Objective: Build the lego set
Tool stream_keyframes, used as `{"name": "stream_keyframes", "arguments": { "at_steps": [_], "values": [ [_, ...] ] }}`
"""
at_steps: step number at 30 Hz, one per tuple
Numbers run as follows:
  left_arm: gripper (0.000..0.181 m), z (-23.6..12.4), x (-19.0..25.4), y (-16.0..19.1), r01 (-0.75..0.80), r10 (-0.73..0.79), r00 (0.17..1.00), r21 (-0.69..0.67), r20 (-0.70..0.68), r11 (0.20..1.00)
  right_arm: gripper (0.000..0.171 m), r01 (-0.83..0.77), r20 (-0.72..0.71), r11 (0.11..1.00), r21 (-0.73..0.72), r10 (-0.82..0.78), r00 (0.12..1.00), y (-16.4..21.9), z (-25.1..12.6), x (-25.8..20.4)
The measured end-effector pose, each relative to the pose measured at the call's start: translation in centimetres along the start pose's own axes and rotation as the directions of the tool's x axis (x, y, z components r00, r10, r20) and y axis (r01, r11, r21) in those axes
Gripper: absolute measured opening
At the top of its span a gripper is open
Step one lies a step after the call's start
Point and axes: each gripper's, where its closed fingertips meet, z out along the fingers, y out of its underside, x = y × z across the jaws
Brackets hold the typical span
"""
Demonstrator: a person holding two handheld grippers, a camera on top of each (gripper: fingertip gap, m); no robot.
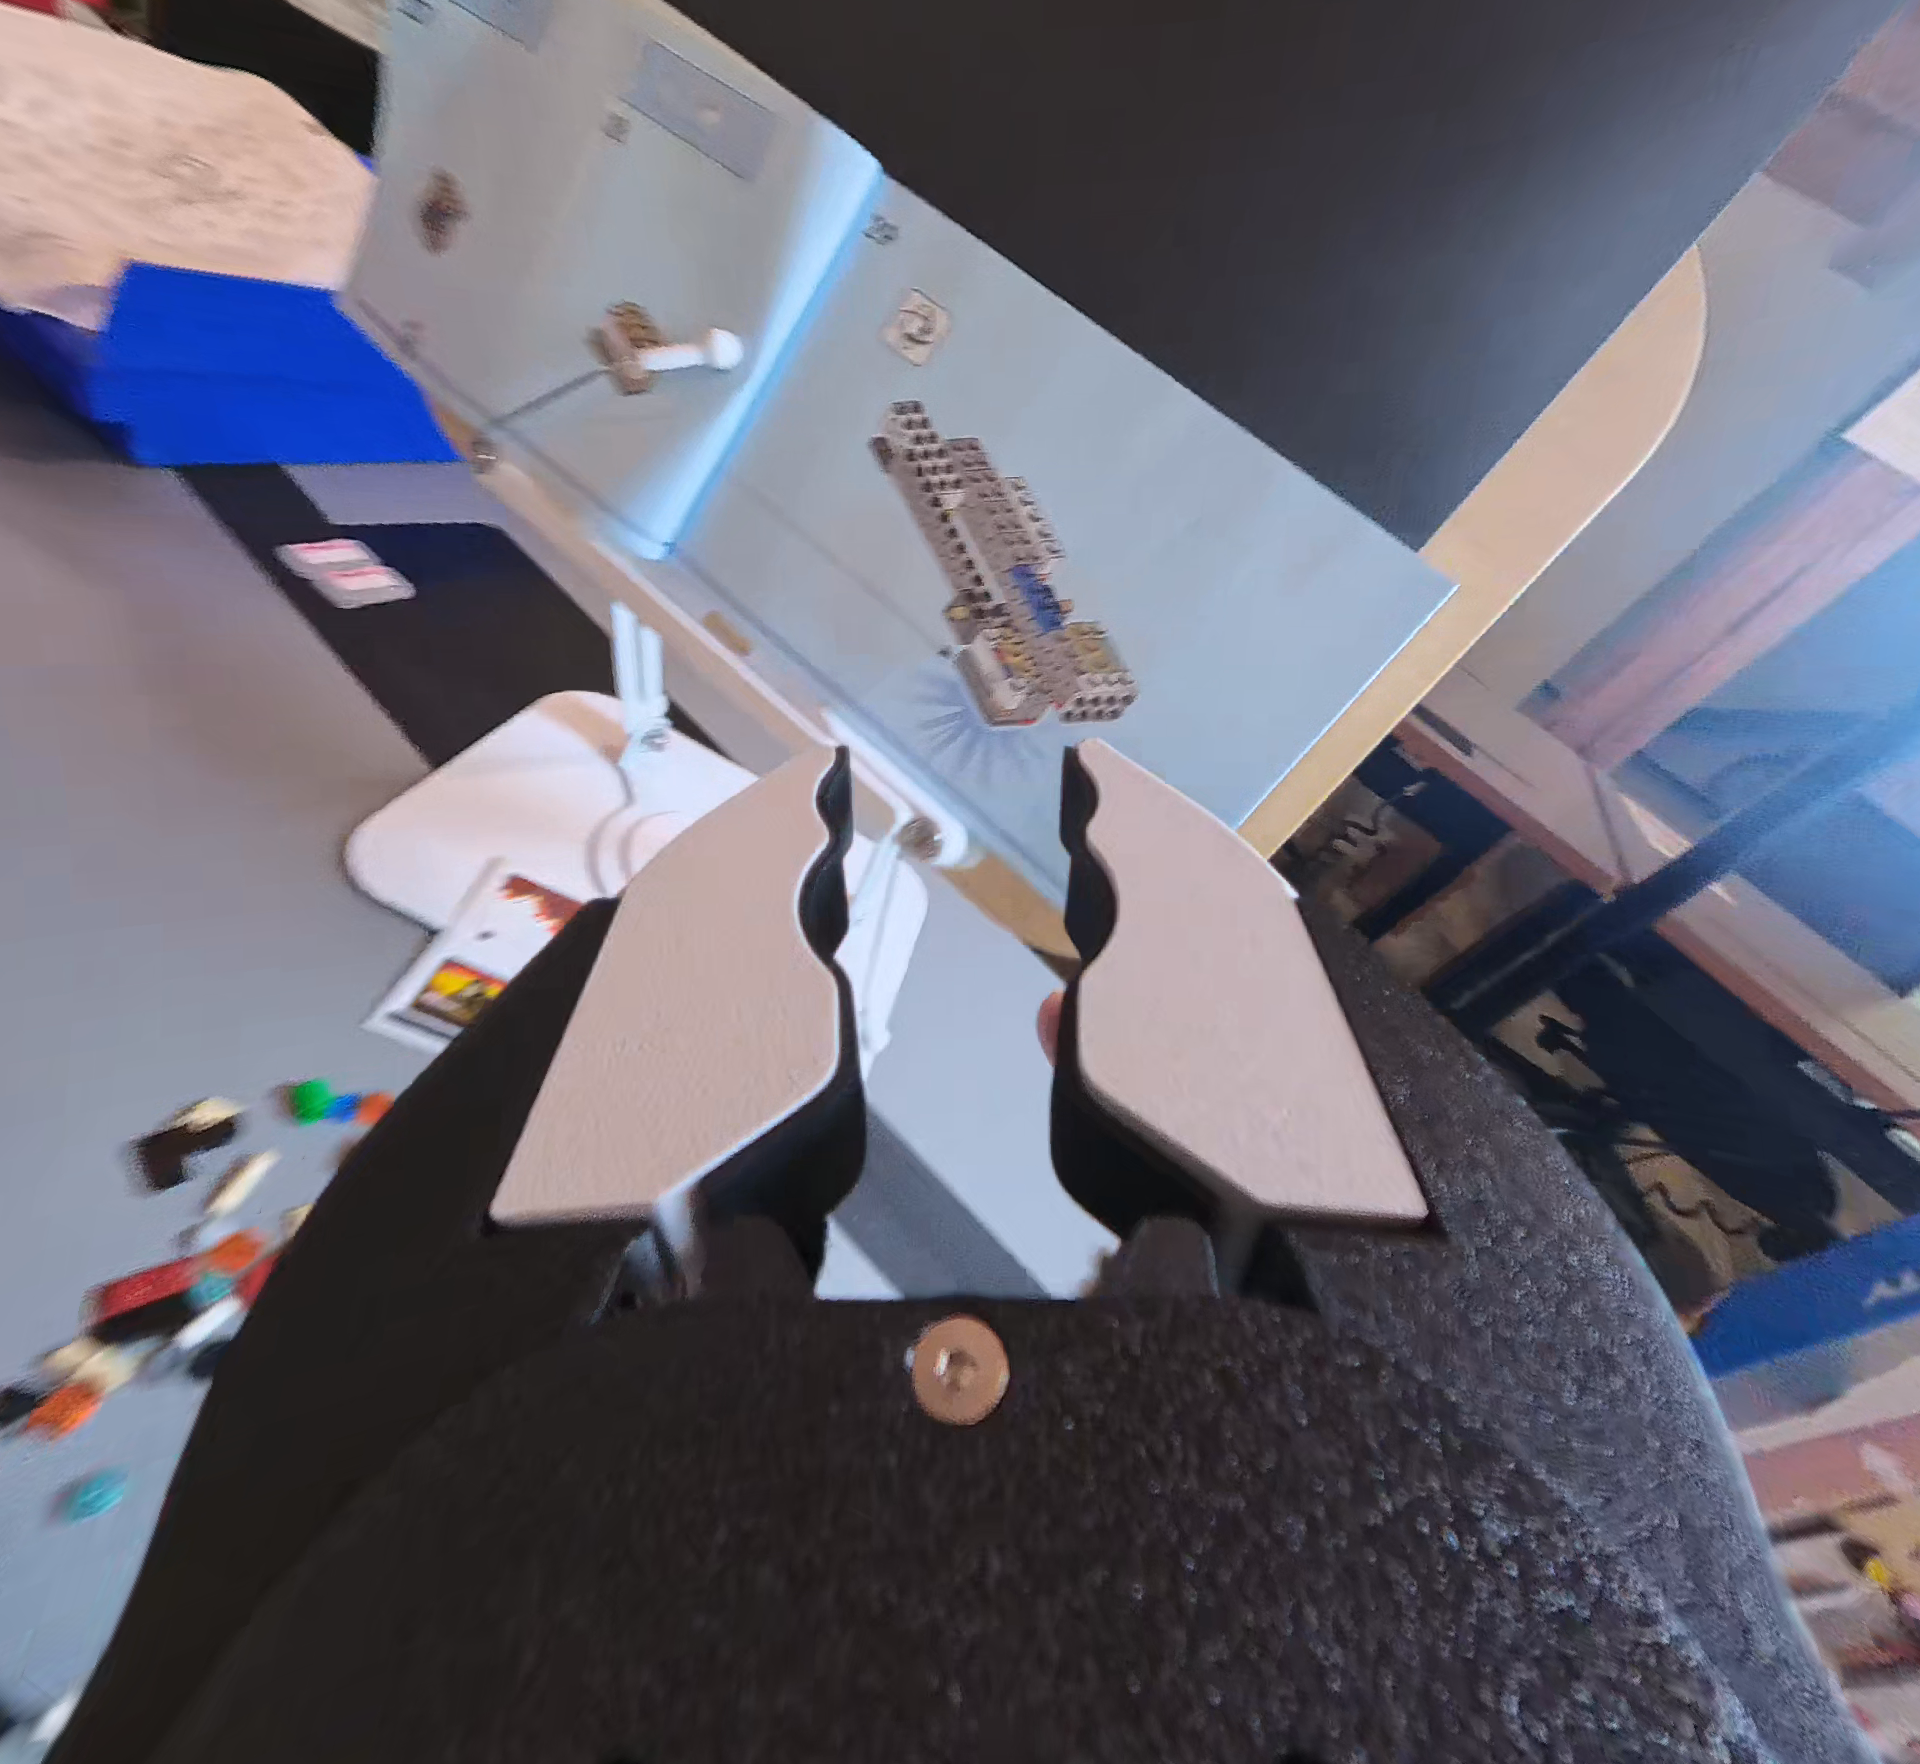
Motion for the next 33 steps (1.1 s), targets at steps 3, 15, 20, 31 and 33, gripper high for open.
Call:
{"name": "stream_keyframes", "arguments": {
  "at_steps": [3, 15, 20, 31, 33],
  "values": [
    [0.027, 0.0, 0.0, 0.1, -0.006, 0.006, 1.0, -0.001, -0.001, 1.0, 0.043, 0.023, -0.046, 0.999, -0.033, -0.025, 0.999, 0.3, 3.1, 1.8],
    [0.025, 0.2, -0.2, 1.3, 0.026, -0.027, 1.0, -0.028, -0.012, 0.999, 0.042, 0.059, 0.058, 0.997, -0.04, -0.056, 0.997, 2.2, 7.2, -1.9],
    [0.025, 0.2, -0.5, 1.6, 0.046, -0.046, 0.999, -0.032, -0.008, 0.998, 0.042, 0.03, 0.066, 0.999, -0.023, -0.029, 0.997, 2.6, 6.7, -2.0],
    [0.028, 0.5, -0.6, 2.5, 0.088, -0.09, 0.996, -0.069, -0.022, 0.994, 0.037, -0.094, 0.368, 0.992, -0.087, 0.12, 0.922, 5.5, -7.5, -9.9],
    [0.032, 0.6, -0.5, 3.0, 0.103, -0.106, 0.994, -0.097, -0.033, 0.99, 0.037, -0.084, 0.435, 0.987, -0.134, 0.135, 0.89, 6.7, -10.8, -12.6]
  ]
}}
